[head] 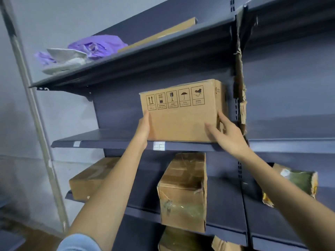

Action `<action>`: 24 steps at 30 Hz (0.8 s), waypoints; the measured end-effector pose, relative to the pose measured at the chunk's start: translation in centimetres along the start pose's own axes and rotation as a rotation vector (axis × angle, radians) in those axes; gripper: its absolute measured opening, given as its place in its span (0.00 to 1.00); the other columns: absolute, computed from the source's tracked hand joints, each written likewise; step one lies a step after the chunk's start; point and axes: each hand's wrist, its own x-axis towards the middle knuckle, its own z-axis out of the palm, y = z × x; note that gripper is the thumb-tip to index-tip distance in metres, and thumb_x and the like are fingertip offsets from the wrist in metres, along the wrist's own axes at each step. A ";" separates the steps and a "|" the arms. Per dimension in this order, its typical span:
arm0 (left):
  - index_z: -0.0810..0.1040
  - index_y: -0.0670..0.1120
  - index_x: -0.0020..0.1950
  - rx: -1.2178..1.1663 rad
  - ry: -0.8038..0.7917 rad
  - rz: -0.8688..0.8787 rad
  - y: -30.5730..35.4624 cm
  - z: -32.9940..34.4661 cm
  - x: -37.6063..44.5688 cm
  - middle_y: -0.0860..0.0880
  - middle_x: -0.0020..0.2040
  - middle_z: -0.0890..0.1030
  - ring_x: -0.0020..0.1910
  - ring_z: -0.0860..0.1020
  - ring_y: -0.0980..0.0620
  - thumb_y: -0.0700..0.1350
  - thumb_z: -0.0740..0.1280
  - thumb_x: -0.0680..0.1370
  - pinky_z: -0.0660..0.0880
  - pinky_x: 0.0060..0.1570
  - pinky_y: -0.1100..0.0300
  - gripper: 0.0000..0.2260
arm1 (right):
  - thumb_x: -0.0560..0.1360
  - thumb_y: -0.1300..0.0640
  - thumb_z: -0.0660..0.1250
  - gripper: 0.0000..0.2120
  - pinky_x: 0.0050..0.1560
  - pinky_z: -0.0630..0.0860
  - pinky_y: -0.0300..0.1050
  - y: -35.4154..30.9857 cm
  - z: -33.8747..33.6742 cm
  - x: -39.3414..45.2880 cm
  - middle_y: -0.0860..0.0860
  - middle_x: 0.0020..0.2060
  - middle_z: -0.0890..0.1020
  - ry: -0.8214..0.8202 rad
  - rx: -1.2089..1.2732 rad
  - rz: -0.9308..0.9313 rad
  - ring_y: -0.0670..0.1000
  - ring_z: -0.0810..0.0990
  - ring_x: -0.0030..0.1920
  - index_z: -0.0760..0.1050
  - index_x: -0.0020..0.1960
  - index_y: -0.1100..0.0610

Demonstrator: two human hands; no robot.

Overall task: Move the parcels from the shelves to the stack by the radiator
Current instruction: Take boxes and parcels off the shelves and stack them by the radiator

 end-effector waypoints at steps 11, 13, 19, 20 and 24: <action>0.75 0.50 0.37 -0.080 -0.023 0.101 1.0 -9.1 -6.9 0.52 0.34 0.82 0.40 0.77 0.51 0.61 0.49 0.81 0.73 0.44 0.56 0.23 | 0.77 0.42 0.51 0.22 0.53 0.72 0.50 -4.8 2.3 -5.6 0.51 0.40 0.80 0.514 0.332 0.092 0.49 0.77 0.44 0.79 0.51 0.54; 0.75 0.49 0.40 -0.151 -0.200 0.055 1.6 -10.5 -8.3 0.53 0.29 0.83 0.36 0.80 0.51 0.61 0.48 0.81 0.74 0.41 0.57 0.24 | 0.80 0.43 0.51 0.21 0.49 0.71 0.47 -5.9 3.4 -7.4 0.54 0.43 0.78 0.443 0.358 0.156 0.49 0.75 0.44 0.77 0.55 0.54; 0.78 0.55 0.51 -0.087 -0.468 -0.082 -0.3 -13.4 -11.8 0.53 0.45 0.84 0.50 0.79 0.54 0.67 0.50 0.76 0.73 0.45 0.59 0.23 | 0.65 0.27 0.60 0.35 0.66 0.69 0.49 -6.2 5.0 -13.7 0.48 0.58 0.80 0.077 0.486 0.288 0.49 0.76 0.62 0.74 0.64 0.47; 0.78 0.56 0.53 -0.099 -0.511 -0.092 -1.1 -13.5 -12.7 0.54 0.46 0.85 0.51 0.79 0.55 0.65 0.52 0.77 0.73 0.47 0.58 0.20 | 0.67 0.28 0.59 0.36 0.65 0.71 0.49 -5.8 4.8 -14.6 0.48 0.61 0.79 0.026 0.534 0.322 0.49 0.76 0.63 0.69 0.69 0.48; 0.74 0.56 0.58 -0.204 -0.608 -0.114 -3.7 -12.8 -15.5 0.55 0.50 0.83 0.52 0.77 0.57 0.54 0.56 0.79 0.71 0.57 0.56 0.11 | 0.78 0.44 0.58 0.20 0.46 0.79 0.40 -5.7 2.8 -17.8 0.45 0.53 0.83 -0.003 0.547 0.311 0.45 0.83 0.52 0.67 0.69 0.46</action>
